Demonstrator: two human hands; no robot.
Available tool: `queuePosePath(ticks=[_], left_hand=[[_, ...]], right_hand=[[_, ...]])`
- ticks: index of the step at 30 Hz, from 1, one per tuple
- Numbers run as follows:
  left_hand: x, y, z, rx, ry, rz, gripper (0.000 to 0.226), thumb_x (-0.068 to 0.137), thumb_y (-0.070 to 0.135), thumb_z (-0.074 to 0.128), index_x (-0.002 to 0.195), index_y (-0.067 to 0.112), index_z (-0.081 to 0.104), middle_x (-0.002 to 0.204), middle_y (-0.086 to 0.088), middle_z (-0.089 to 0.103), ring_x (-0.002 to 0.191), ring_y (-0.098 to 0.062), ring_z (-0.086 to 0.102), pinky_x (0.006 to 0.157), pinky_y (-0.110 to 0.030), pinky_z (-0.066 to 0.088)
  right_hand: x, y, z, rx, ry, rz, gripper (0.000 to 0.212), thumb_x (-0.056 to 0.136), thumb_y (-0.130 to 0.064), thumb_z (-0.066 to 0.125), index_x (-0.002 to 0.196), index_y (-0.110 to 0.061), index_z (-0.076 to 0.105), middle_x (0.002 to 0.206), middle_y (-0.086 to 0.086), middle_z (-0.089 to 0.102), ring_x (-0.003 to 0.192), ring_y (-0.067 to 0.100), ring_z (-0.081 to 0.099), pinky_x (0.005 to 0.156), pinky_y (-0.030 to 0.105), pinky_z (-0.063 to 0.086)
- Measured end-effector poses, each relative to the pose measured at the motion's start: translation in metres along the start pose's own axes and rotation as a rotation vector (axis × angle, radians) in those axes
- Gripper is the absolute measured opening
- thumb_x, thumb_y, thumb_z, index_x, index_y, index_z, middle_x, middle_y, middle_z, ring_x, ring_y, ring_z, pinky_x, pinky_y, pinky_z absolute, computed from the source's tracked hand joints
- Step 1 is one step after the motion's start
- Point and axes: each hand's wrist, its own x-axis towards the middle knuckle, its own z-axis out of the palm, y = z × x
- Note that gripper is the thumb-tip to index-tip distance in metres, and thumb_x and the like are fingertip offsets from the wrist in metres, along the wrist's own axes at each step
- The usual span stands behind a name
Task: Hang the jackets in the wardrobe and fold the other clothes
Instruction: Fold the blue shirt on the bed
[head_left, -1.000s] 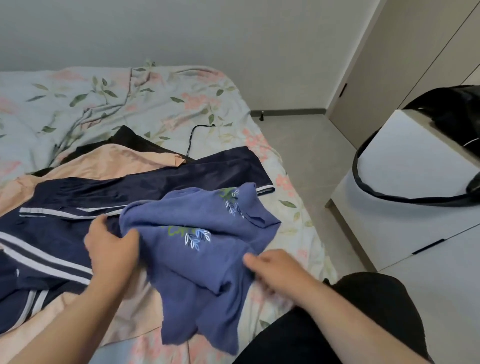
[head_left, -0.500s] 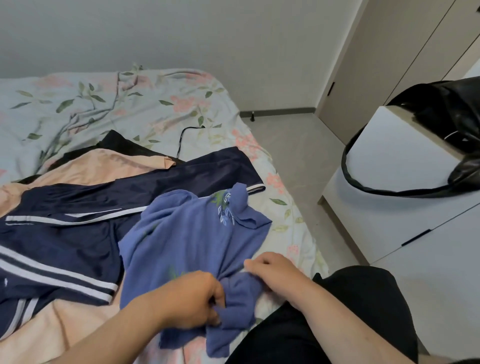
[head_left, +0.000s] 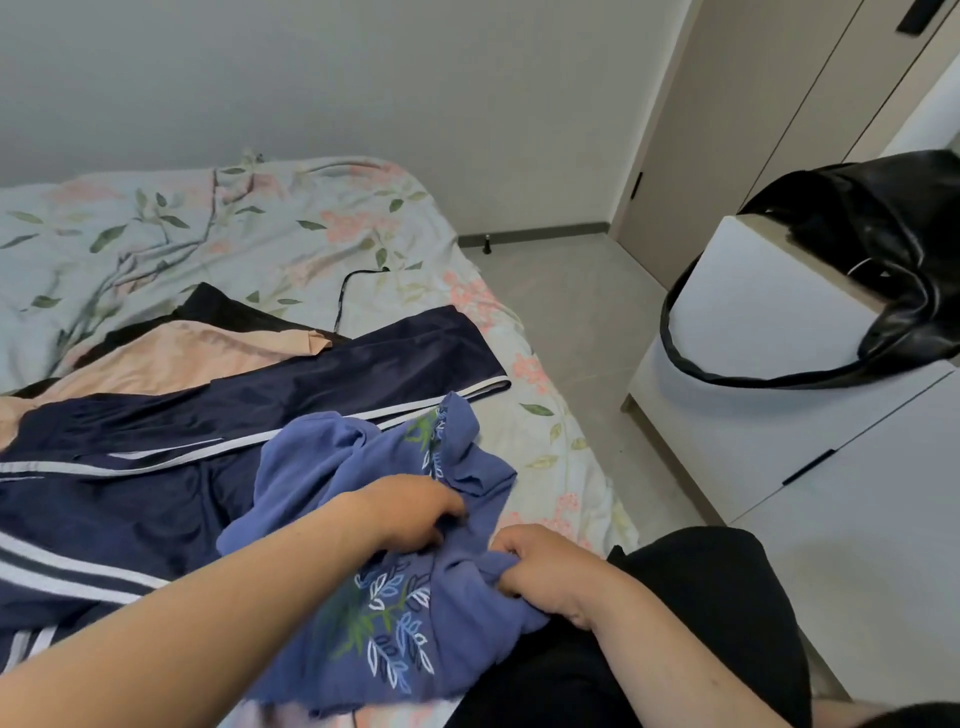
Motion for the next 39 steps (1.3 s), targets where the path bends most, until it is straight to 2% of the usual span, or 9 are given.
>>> queuePosePath(ticks=[3,11,19,23,25,27,29,32,39], left_hand=[[0.003,-0.01,-0.012,0.101,0.185,-0.148,0.007,0.088,0.02,0.051,0.082,0.023,0.051,0.087,0.001,0.059,0.077,-0.025,0.053,0.063,-0.035,0.041],[-0.057,-0.075,-0.016,-0.442,0.99,-0.732,0.019,0.096,0.022,0.044,0.077,0.019,0.043,0.079,-0.009,0.057,0.07,-0.032,0.05,0.061,-0.039,0.037],[-0.1,-0.059,0.019,-0.108,0.18,-0.921,0.014,0.078,0.029,0.049,0.087,0.022,0.058,0.079,0.003,0.059,0.073,-0.019,0.06,0.061,-0.028,0.043],[-0.074,-0.026,0.005,0.159,0.737,-0.341,0.04,0.053,0.014,0.066,0.093,0.015,0.064,0.095,-0.009,0.06,0.084,-0.035,0.059,0.068,-0.04,0.051],[-0.057,-0.006,-0.006,-0.132,0.594,-0.072,0.063,0.062,0.026,0.064,0.125,0.021,0.06,0.128,0.004,0.057,0.116,-0.022,0.056,0.096,-0.034,0.047],[-0.039,0.01,-0.011,-0.404,0.175,-0.105,0.06,0.072,0.045,0.065,0.129,0.029,0.057,0.118,0.018,0.058,0.111,-0.011,0.056,0.095,-0.023,0.045],[-0.024,0.011,-0.009,-0.431,0.017,-0.125,0.026,0.078,0.044,0.069,0.091,0.022,0.065,0.079,0.012,0.062,0.078,-0.012,0.057,0.07,-0.024,0.046],[-0.02,0.002,-0.016,-0.536,0.185,-0.135,0.031,0.085,0.029,0.066,0.061,0.02,0.048,0.053,0.012,0.047,0.054,-0.005,0.041,0.052,-0.018,0.035],[-0.04,-0.014,-0.075,-0.574,0.512,-0.197,0.037,0.097,0.03,0.054,0.065,0.014,0.049,0.057,0.009,0.049,0.05,-0.003,0.041,0.055,-0.025,0.035]], right_hand=[[-0.003,0.006,-0.011,0.116,0.091,0.021,0.016,0.073,-0.006,0.05,0.078,-0.02,0.056,0.078,0.002,0.051,0.073,0.015,0.044,0.062,0.028,0.033],[0.004,0.011,-0.027,0.208,0.48,0.055,0.026,0.085,-0.013,0.051,0.063,-0.018,0.038,0.059,-0.001,0.043,0.056,0.013,0.039,0.053,0.028,0.032],[0.008,0.012,-0.03,0.517,0.53,0.116,0.032,0.092,-0.038,0.057,0.073,-0.011,0.057,0.076,0.004,0.062,0.07,0.019,0.059,0.063,0.033,0.049],[0.009,0.008,-0.028,0.561,0.467,0.097,0.04,0.093,-0.047,0.057,0.095,-0.008,0.067,0.096,0.011,0.071,0.092,0.026,0.068,0.086,0.043,0.056],[0.009,0.007,-0.028,0.604,0.422,0.107,0.046,0.091,-0.053,0.058,0.092,-0.008,0.065,0.095,0.012,0.071,0.09,0.028,0.068,0.085,0.043,0.056],[0.006,0.006,-0.029,0.704,0.362,0.123,0.049,0.089,-0.055,0.061,0.09,-0.006,0.064,0.091,0.014,0.072,0.087,0.031,0.069,0.081,0.043,0.056],[0.002,0.006,-0.033,0.82,0.346,0.12,0.045,0.091,-0.05,0.064,0.096,-0.005,0.067,0.092,0.015,0.075,0.085,0.031,0.072,0.079,0.043,0.057],[-0.005,0.005,-0.043,1.083,0.32,0.077,0.03,0.095,-0.029,0.064,0.103,-0.001,0.068,0.098,0.021,0.074,0.083,0.031,0.072,0.069,0.037,0.058],[-0.028,-0.038,-0.101,1.291,0.155,-0.079,0.008,0.083,-0.002,0.056,0.083,0.001,0.063,0.069,0.011,0.048,0.054,0.017,0.042,0.053,0.025,0.031]])
